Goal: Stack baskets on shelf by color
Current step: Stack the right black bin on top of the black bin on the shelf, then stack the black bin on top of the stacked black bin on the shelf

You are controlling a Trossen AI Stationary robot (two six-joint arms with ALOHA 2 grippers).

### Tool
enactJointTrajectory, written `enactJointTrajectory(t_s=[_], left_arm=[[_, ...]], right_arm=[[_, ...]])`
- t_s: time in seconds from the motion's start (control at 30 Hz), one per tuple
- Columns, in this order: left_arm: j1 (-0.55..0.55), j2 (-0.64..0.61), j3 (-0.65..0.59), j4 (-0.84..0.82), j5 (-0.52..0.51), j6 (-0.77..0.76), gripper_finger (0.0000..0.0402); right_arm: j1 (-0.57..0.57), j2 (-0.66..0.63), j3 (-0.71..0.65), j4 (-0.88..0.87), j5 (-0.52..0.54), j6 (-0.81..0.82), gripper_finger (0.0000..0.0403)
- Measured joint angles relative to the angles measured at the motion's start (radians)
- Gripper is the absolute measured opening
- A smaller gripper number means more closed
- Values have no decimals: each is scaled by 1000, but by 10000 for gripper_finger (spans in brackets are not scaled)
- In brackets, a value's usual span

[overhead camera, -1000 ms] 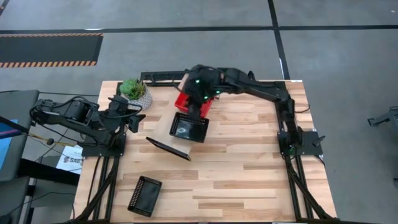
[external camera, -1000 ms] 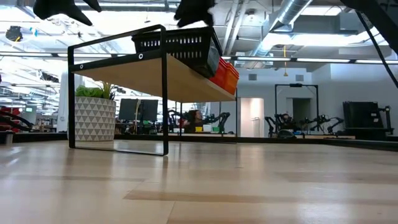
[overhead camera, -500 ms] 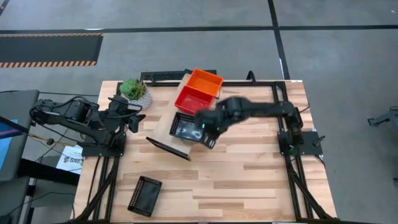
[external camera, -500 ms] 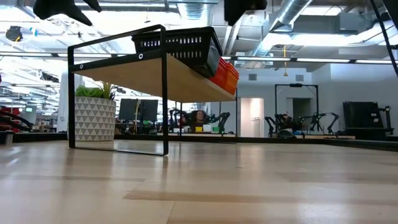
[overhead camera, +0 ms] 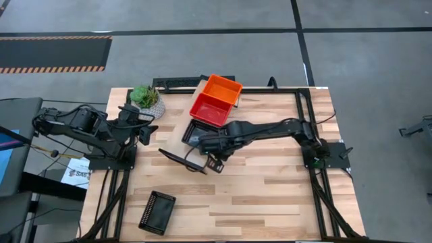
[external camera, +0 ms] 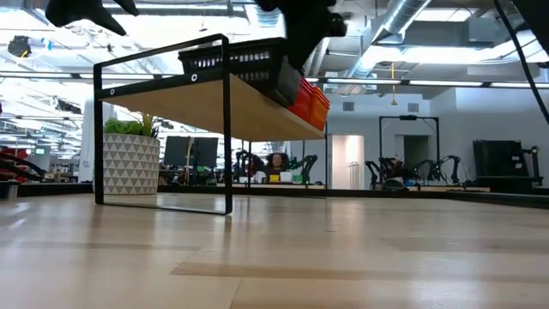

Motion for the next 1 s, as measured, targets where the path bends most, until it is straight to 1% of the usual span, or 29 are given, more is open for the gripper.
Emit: enactJointTrajectory(t_s=[0.23, 0.4, 0.5, 0.57, 0.67, 0.77, 0.87, 1.0], left_arm=[[0, 0, 0, -3, 8, 12, 204], [0, 0, 0, -11, 20, 13, 204], [0, 0, 0, -16, 31, 12, 204], [0, 0, 0, -31, 81, 5, 204], [-1, 1, 0, -81, 231, -27, 204], [-27, 19, -8, -123, 365, -109, 204], [-87, 32, -49, -111, 452, -200, 204], [-192, 84, -119, -46, 515, -351, 204]], right_arm=[[-36, 0, 0, 130, -11, -44, 63], [-57, 0, 0, 144, -16, -53, 63], [-62, 0, 0, 145, -41, -57, 63], [-56, -5, 0, 135, -45, -56, 63], [-37, -33, 3, 110, -56, -55, 63], [-14, -71, 10, 62, -60, -38, 63], [9, -120, 9, 42, -58, -5, 63], [30, -182, 10, 21, -17, 20, 63]])
